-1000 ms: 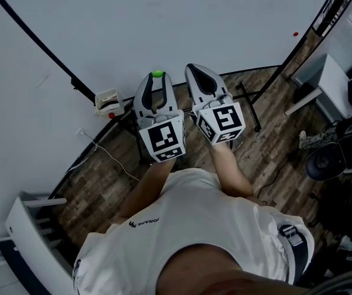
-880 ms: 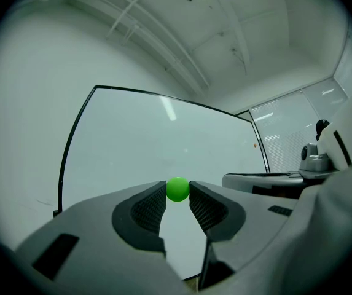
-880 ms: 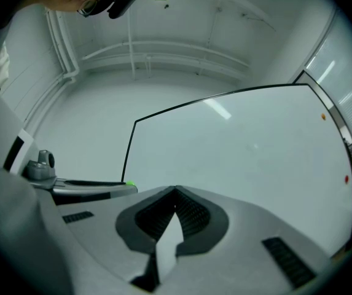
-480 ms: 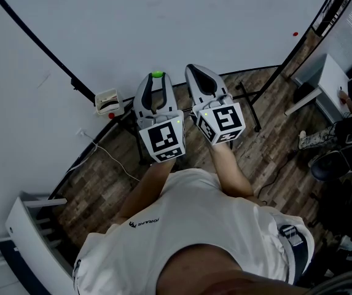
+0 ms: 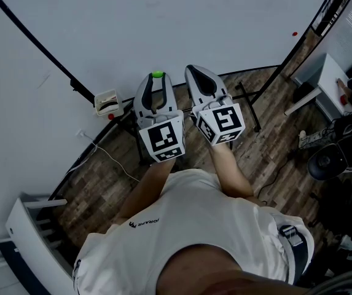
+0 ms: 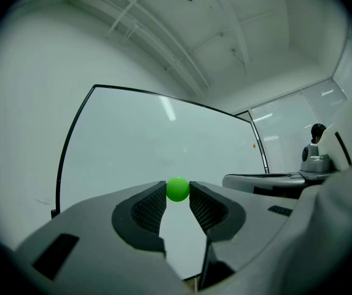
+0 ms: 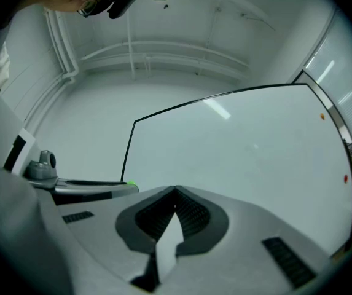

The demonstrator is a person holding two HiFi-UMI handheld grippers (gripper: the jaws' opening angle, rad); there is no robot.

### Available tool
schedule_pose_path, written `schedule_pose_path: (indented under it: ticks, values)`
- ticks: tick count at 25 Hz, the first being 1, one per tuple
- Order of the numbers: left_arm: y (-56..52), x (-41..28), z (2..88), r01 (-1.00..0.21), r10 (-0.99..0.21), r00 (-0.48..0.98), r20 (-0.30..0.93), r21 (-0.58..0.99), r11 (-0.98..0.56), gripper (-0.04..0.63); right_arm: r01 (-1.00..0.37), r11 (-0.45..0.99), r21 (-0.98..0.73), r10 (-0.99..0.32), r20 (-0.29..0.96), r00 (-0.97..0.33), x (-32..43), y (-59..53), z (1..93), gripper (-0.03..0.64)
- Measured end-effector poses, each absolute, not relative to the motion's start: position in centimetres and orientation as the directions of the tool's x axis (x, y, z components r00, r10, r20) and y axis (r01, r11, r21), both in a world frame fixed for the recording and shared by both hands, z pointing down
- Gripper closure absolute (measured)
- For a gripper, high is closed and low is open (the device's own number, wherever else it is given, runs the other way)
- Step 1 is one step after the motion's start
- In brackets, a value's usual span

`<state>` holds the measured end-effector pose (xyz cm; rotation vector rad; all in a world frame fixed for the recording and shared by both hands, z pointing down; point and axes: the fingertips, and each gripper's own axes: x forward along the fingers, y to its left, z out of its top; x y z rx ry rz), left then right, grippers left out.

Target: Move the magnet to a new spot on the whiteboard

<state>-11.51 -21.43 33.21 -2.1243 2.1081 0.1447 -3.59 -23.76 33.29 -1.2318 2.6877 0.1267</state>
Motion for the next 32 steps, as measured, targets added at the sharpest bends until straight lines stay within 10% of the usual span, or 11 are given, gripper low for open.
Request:
schedule_pose_path:
  ticks: [32]
  values:
    - [-24.8, -12.3, 31.4, -1.000, -0.981, 0.016, -0.192, -0.010, -0.014, 0.476, -0.767, 0.642, 0.008, -0.752, -0.190, -0.631, -2.7, -24.9, 33.5, 0.603]
